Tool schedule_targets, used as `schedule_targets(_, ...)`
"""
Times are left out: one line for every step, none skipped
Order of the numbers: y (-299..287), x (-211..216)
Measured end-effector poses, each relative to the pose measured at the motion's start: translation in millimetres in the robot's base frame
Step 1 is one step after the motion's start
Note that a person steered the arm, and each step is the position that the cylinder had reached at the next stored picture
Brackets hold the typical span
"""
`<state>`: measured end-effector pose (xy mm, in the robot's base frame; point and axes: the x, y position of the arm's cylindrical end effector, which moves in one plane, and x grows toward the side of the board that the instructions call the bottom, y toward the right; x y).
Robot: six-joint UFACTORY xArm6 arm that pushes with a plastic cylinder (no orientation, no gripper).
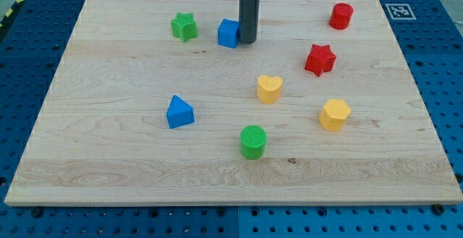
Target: Nudge green circle a bit down
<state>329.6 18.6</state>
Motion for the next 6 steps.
schedule_targets(-13.0, -0.1)
schedule_targets(-16.0, -4.2)
schedule_targets(-16.0, 0.6)
schedule_targets(-16.1, 27.4)
schedule_targets(-31.1, 60.3)
schedule_targets(-38.5, 100.3)
